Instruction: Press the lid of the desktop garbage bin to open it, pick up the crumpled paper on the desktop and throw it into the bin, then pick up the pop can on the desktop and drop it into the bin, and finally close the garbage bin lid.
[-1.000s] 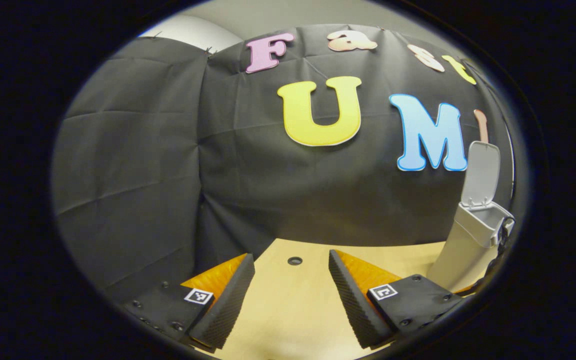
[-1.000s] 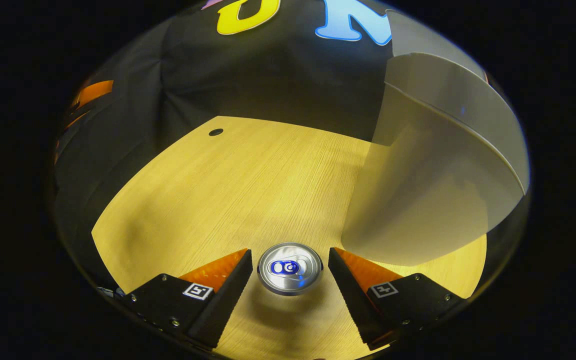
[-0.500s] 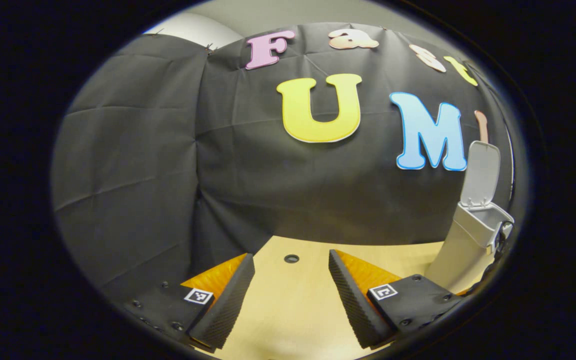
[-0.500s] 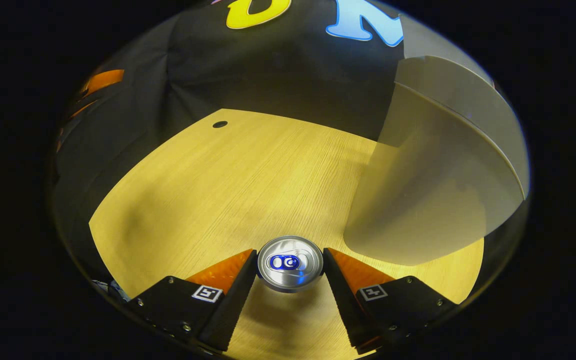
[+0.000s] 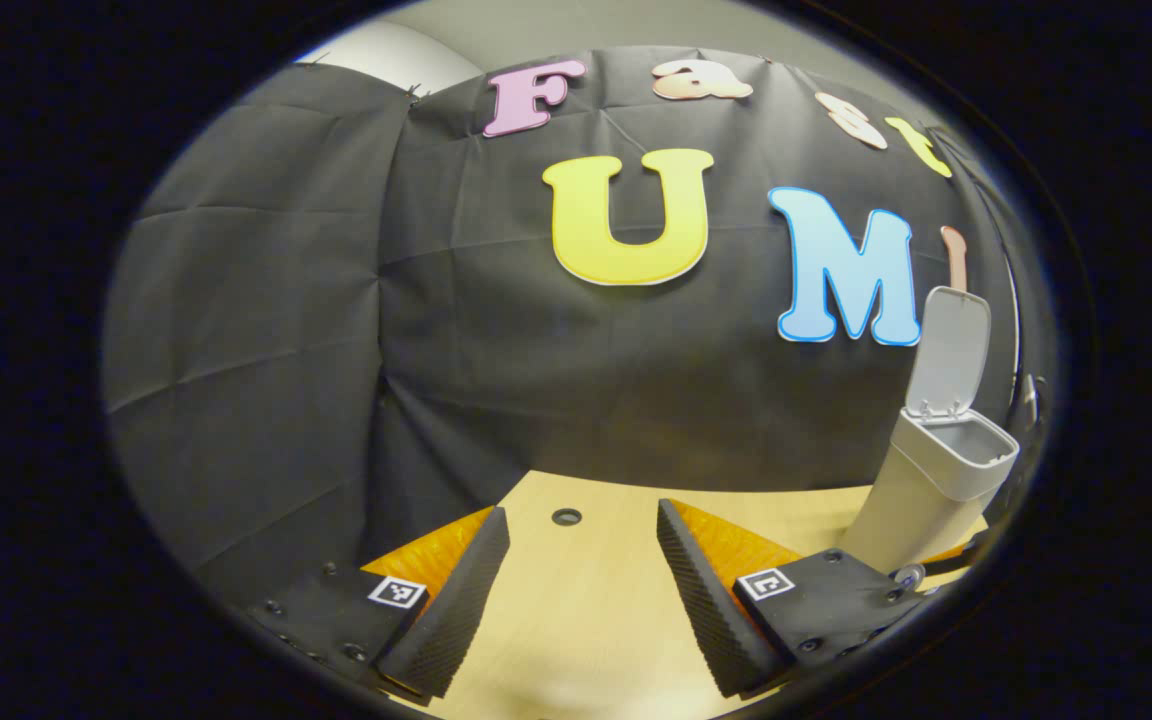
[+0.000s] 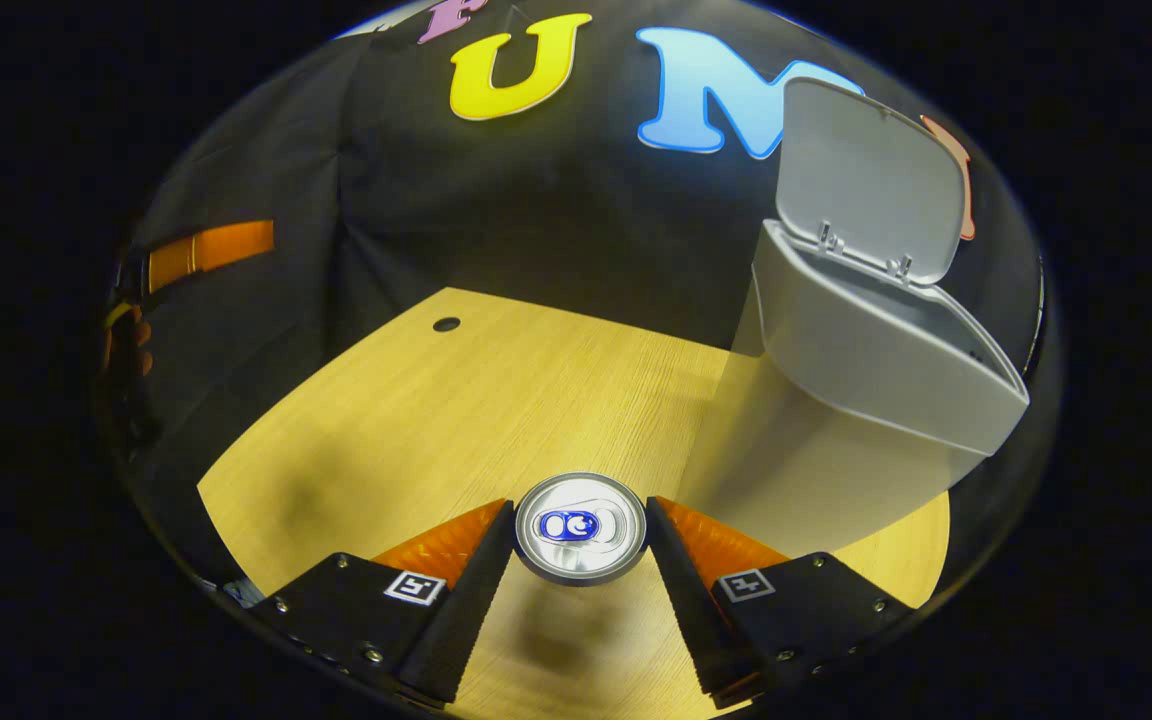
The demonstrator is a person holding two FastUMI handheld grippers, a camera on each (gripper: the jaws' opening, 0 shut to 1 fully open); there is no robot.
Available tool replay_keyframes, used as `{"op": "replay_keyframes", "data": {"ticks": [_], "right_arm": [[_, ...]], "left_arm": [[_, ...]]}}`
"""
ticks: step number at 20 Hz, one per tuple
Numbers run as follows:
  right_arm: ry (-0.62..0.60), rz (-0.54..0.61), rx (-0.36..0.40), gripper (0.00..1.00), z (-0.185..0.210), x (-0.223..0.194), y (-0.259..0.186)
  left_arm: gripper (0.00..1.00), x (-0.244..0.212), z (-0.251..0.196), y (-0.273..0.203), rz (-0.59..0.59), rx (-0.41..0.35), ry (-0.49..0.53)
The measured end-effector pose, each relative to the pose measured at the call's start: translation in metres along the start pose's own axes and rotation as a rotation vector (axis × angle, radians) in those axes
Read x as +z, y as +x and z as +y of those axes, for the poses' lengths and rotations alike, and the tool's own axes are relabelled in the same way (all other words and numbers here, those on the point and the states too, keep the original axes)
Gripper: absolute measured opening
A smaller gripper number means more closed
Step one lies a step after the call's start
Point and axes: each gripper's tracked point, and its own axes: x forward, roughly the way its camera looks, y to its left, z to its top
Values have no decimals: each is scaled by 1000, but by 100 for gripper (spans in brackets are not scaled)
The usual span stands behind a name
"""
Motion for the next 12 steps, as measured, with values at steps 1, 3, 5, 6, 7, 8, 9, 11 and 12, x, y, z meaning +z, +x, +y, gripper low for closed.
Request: {"op": "replay_keyframes", "data": {"ticks": [1,3,5,6,7,8,9,11,12], "right_arm": [[10,-22,-3,84,0,7,-8],[29,-67,-8,84,-2,25,-22],[50,-113,-11,83,-5,43,-35],[66,-138,-9,83,-6,52,-41],[91,-162,-5,83,-7,60,-48],[121,-185,1,83,-7,67,-54],[146,-200,5,83,-7,71,-60],[168,-224,2,83,-10,78,-70],[167,-236,-4,83,-14,83,-76]], "left_arm": [[100,1,-3,0,-3,-7,-2],[100,4,-10,-2,-9,-22,-6],[100,5,-14,-4,-15,-33,-1],[100,5,-17,-4,-16,-40,1],[100,5,-20,-4,-16,-47,3],[100,5,-22,-5,-16,-53,5],[100,6,-25,-5,-17,-59,7],[100,6,-31,-6,-17,-72,7],[100,7,-35,-7,-17,-79,7]]}}
